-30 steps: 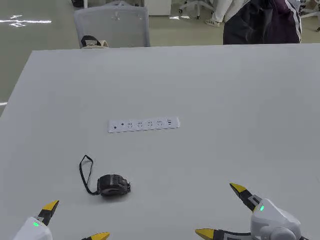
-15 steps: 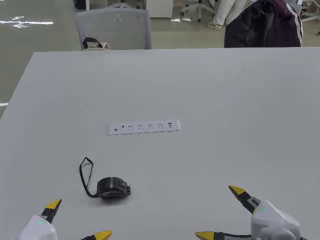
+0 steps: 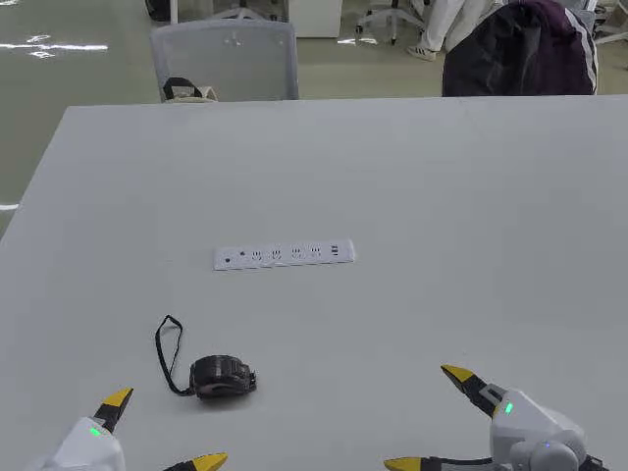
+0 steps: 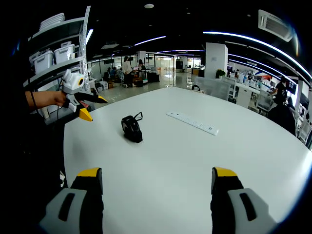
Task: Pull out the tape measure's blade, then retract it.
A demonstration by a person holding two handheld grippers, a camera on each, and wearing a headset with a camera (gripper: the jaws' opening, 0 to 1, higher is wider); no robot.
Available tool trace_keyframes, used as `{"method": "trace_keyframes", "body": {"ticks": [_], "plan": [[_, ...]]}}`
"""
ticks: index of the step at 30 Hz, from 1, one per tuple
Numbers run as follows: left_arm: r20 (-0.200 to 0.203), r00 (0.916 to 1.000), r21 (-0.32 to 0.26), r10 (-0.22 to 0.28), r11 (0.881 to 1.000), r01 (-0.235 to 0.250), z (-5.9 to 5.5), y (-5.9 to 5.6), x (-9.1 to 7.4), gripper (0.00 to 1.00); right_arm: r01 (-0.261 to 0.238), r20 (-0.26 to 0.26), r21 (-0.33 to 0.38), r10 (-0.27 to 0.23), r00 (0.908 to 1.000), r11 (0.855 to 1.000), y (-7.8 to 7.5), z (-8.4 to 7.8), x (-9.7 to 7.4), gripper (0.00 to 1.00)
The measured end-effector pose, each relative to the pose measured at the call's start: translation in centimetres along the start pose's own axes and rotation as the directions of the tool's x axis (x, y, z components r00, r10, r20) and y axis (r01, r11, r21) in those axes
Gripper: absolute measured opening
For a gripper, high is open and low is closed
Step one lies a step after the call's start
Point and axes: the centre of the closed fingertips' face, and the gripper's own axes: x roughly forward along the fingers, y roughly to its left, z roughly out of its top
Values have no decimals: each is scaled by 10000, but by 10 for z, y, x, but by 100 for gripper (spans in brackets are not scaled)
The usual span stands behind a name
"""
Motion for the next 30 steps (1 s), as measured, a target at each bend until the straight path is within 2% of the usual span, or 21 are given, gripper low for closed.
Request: {"method": "trace_keyframes", "body": {"ticks": [7,15,17,23,26,30], "plan": [[-38,9995,296,-308,9991,309,-4,10,13,93,-571,-141,-331,567,9983,9978,-2,0,10,93],[-259,9952,695,-944,9930,960,-11,12,28,87,-1503,-68,-587,1501,9886,9869,1,4,27,89],[-220,9920,992,-1246,9870,1262,-10,10,32,86,-1653,-151,-696,1646,9862,9838,0,3,32,88],[-324,9867,1400,-1593,9768,1623,-11,15,44,79,-2194,-375,-1227,2164,9756,9679,0,1,45,81],[-515,9794,1755,-1952,9637,2013,-12,13,48,76,-2281,-221,-1326,2272,9736,9646,-3,5,52,77],[-838,9706,2087,-2255,9485,2384,-16,14,56,72,-2472,-325,-1514,2451,9689,9571,-6,4,62,74]]}}
